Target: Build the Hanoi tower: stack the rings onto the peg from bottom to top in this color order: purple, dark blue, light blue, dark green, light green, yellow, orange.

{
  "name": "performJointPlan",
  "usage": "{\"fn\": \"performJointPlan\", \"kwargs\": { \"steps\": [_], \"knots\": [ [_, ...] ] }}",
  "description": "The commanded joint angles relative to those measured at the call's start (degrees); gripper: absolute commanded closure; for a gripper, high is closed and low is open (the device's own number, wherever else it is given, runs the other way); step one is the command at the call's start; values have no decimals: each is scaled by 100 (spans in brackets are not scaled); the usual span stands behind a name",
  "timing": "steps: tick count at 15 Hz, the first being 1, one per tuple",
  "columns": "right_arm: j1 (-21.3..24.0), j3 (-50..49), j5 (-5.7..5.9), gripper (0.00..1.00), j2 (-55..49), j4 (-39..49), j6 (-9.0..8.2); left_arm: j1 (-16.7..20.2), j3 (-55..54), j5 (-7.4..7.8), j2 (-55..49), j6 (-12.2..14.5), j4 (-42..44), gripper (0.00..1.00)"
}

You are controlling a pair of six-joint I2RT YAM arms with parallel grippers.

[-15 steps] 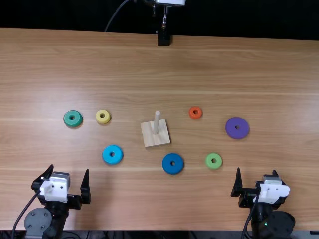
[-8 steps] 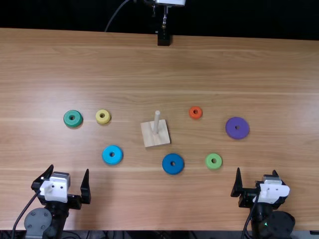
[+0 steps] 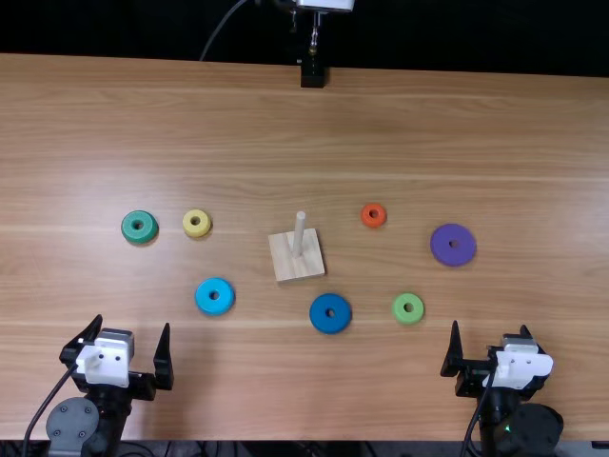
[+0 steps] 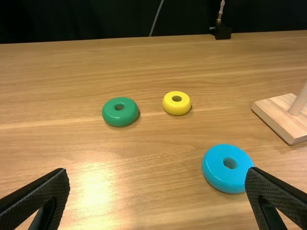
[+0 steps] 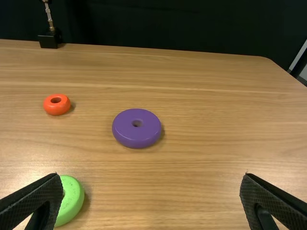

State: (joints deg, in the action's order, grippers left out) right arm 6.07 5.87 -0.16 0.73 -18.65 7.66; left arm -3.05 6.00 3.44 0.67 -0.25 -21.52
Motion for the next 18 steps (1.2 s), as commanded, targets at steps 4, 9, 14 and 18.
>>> {"fn": "performJointPlan", "kwargs": {
  "steps": [4, 9, 14, 18],
  "knots": [
    [9, -402, 69, 0, -73, -50, 78, -73, -600, 57, -67, -17, -453, 0],
    [-325, 1654, 702, 0, 1544, 752, 46, -73, -600, 57, -67, -7, -453, 0],
    [-501, 3983, 966, 0, 4040, 172, 4, -73, -600, 57, -67, -7, -453, 0],
    [-677, 6049, 892, 0, 6483, -2391, -376, -73, -600, 57, -67, -7, -453, 0]
  ]
}}
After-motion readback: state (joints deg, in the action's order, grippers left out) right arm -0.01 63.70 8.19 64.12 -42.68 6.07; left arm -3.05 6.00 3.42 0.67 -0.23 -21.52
